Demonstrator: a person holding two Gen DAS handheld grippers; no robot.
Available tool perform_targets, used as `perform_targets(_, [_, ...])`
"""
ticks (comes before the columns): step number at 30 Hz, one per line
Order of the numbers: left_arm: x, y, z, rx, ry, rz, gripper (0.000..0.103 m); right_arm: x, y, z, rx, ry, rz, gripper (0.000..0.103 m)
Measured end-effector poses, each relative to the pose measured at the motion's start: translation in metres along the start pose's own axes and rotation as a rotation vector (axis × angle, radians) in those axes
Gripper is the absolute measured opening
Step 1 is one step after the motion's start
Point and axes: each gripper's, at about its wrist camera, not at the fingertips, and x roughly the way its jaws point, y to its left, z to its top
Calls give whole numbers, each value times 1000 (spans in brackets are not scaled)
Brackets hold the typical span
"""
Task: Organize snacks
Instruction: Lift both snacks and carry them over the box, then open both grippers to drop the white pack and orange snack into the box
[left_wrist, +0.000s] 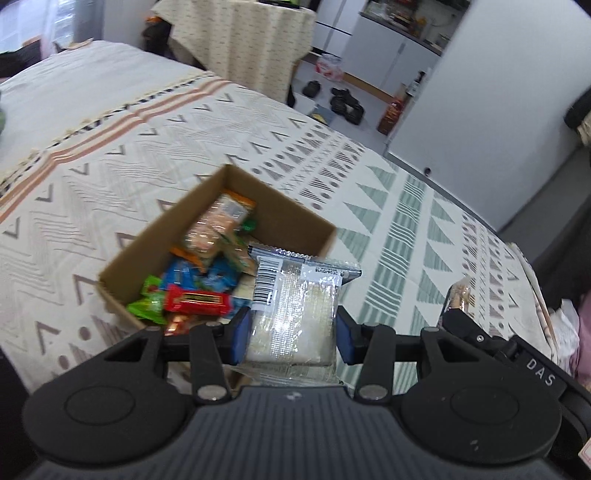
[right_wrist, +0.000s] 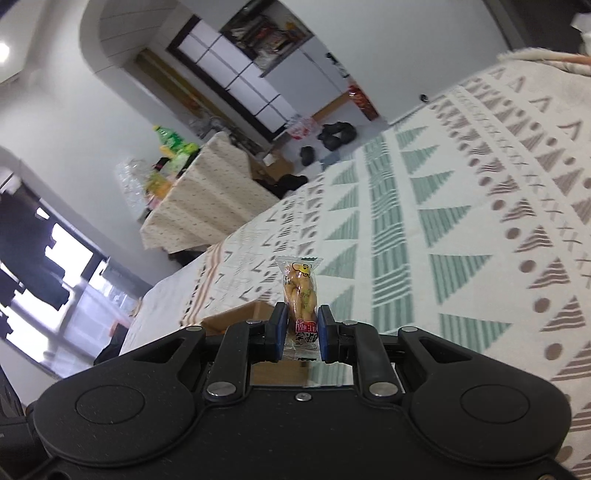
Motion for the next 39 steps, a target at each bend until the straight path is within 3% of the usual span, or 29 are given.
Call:
perform_targets(11, [-8,43,7,-88,0,23,46,20,40,-20,-76,48,53,18])
perform_targets(17, [-1,59,10,-130,2,-2,46,28,60,-34,-111,68,75,18])
perform_targets(26, [-5,81,22,-192,3,13,55,40,78,-51,-146,95,86,18])
perform_targets(31, [-20,95,36,-198,-17,40,74,50,85,-54,-109,143,84,18])
perform_targets(34, [-27,101,41,-194,-31,37,77,53,92,-55,-89,160,98,18])
perform_targets(36, [-30,105,43,-197,-30,34,80,55,98,-55,-81,162,96,25])
perform_targets(38, [-33,108,42,-201,-26,26,83,55,100,-55,-55,158,95,50])
perform_targets(39, [-34,108,42,-200,-24,20,84,53,100,-54,-40,147,93,52])
